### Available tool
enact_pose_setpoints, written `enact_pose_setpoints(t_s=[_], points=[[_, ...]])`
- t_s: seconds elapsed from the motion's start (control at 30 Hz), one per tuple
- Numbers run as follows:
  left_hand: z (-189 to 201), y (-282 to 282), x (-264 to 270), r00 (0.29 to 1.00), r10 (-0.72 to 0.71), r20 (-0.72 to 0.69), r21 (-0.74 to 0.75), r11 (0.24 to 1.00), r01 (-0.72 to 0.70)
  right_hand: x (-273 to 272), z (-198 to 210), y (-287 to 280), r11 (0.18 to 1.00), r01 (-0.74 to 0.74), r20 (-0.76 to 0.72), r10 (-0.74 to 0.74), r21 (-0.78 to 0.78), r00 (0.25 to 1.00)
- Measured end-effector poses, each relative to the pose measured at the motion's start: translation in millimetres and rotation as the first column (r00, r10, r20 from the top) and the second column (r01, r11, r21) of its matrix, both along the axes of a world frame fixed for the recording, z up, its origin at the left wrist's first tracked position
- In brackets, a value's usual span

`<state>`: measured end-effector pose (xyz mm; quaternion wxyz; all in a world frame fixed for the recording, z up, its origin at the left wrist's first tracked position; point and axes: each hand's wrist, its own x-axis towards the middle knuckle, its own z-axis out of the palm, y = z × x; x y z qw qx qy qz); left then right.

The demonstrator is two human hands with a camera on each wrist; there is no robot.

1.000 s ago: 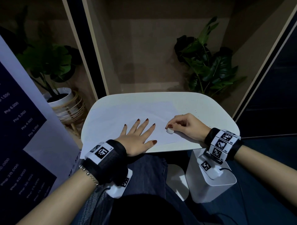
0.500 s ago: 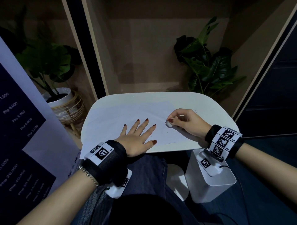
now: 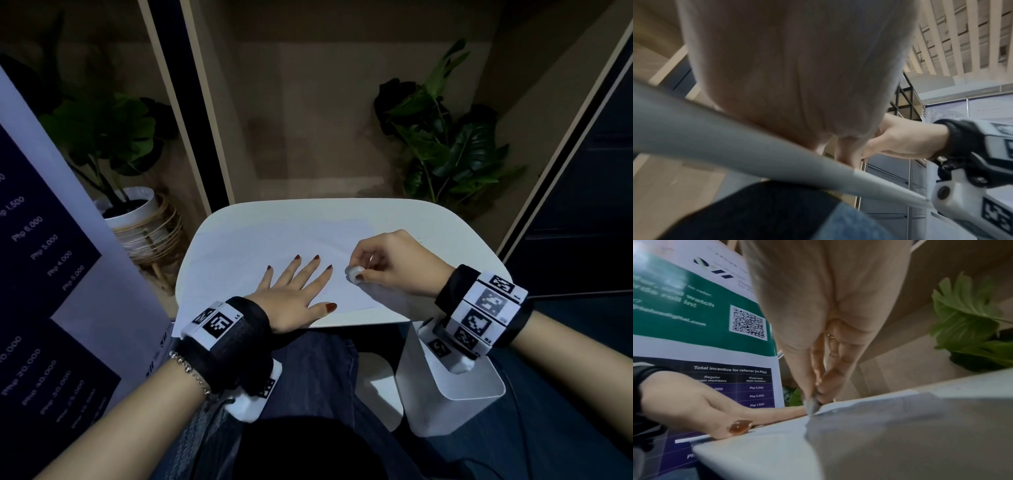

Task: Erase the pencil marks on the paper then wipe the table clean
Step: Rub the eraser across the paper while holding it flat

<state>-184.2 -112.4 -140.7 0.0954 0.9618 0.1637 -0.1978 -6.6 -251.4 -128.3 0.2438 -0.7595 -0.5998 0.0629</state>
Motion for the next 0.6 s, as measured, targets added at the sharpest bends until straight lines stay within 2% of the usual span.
enact_pose_setpoints(t_s=[0.37,0.6], points=[[-1.4,-0.1,-0.7,0.997,0.022,0.074,0.000,1.000,-0.022,0.5,3.3,-3.7,0.998,-0.011,0.019,0.012,-0.056,1.000],[-4.3,-4.4,6.4,0.985,0.062,0.158,0.020,0.998,-0.066,-0.7,8.5,-2.4,0.988,-0.086,0.060,0.095,-0.127,0.994]])
